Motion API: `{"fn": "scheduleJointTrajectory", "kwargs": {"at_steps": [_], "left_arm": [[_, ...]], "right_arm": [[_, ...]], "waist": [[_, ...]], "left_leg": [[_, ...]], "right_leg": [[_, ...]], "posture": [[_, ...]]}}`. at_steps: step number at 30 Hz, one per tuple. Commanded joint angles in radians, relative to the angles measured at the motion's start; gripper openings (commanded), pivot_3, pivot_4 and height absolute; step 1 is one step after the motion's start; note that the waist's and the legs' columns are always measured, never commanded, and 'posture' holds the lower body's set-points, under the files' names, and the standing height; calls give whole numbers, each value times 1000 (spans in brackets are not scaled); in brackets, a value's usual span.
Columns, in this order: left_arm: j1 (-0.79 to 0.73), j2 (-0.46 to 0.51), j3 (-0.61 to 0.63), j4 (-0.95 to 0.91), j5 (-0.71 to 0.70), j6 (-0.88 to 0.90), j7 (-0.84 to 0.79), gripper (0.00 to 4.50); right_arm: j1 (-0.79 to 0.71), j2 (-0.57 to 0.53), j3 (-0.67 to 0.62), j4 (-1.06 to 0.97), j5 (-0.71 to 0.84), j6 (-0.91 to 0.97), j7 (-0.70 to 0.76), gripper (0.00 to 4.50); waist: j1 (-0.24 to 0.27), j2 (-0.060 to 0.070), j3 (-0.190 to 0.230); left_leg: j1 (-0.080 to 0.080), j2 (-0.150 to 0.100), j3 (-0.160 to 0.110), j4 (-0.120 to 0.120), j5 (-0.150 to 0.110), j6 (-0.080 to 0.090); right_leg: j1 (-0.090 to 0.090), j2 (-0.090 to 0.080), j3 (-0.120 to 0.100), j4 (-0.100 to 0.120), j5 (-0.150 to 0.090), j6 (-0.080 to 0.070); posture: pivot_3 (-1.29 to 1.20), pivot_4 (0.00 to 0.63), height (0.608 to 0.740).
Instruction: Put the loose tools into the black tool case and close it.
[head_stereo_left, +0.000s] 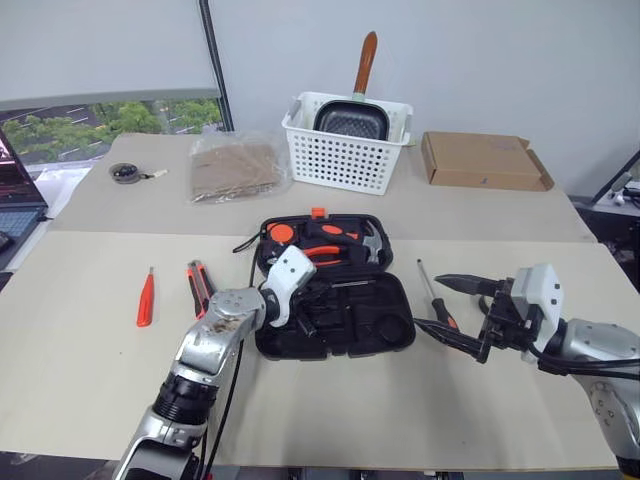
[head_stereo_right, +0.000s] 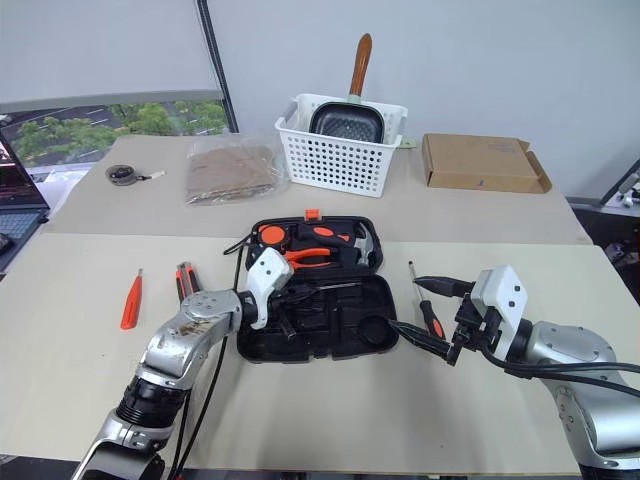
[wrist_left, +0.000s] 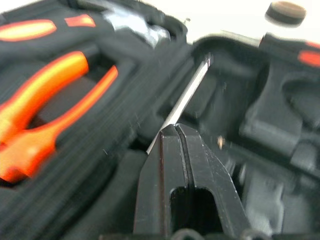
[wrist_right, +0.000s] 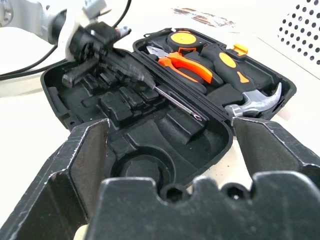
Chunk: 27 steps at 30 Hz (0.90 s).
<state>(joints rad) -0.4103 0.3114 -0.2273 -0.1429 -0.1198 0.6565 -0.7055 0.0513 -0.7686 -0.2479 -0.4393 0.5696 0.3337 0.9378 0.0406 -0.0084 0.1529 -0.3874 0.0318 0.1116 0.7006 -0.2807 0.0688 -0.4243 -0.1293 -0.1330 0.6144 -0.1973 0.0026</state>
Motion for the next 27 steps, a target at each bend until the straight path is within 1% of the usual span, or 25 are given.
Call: {"fn": "scheduleJointTrajectory", "kwargs": {"at_steps": [1,5,9,11,13,17,21,24,27], "left_arm": [[3,21,-36,30,36,47,37,21],[7,8,-30,42,23,94,73,21],[-6,-8,-20,47,-3,63,71,21],[-5,-19,-10,31,-27,-5,46,21],[6,-22,8,-4,-59,-13,31,21],[31,-38,45,-47,-116,-126,-8,21],[35,-66,68,-58,-145,-182,7,21],[28,-81,74,-45,-129,-210,42,21],[14,-79,60,-12,-86,-186,91,21]], "right_arm": [[-5,1,-20,-27,2,-19,-4,4500],[1,2,-20,-30,2,-19,-6,4500],[3,2,-18,-31,2,-18,-7,4500],[4,2,-19,-31,2,-18,-7,4500],[4,1,-19,-30,2,-17,-7,4500],[4,1,-19,-26,2,-18,-5,4500],[1,2,-13,-23,-1,-21,-3,4500],[-2,2,-9,-19,-2,-22,-1,4500],[-4,0,-10,-18,-1,-22,3,4500]], "waist": [[0,0,0],[0,1,-1],[1,3,-2],[1,3,-2],[0,2,-2],[-2,2,-2],[1,2,-2],[3,2,-2],[2,2,-2]], "left_leg": [[0,0,0,0,0,0],[2,0,0,0,0,0],[2,0,0,0,0,-1],[2,0,0,0,1,-1],[2,0,0,0,2,-1],[-1,0,0,0,1,0],[-3,0,1,0,1,0],[-2,0,1,0,0,2],[-2,-1,1,1,-1,3]], "right_leg": [[0,0,0,0,0,0],[1,0,1,0,0,0],[2,0,2,1,1,1],[1,0,2,1,1,1],[1,0,2,1,2,0],[-2,0,2,0,2,0],[-2,0,2,-2,2,-1],[-1,0,2,-3,2,-1],[-1,0,2,-3,3,0]], "posture": [[0,150,700],[0,150,700],[0,150,700],[0,150,700],[0,150,700],[0,150,700],[0,150,700],[0,150,700],[0,150,700]]}}
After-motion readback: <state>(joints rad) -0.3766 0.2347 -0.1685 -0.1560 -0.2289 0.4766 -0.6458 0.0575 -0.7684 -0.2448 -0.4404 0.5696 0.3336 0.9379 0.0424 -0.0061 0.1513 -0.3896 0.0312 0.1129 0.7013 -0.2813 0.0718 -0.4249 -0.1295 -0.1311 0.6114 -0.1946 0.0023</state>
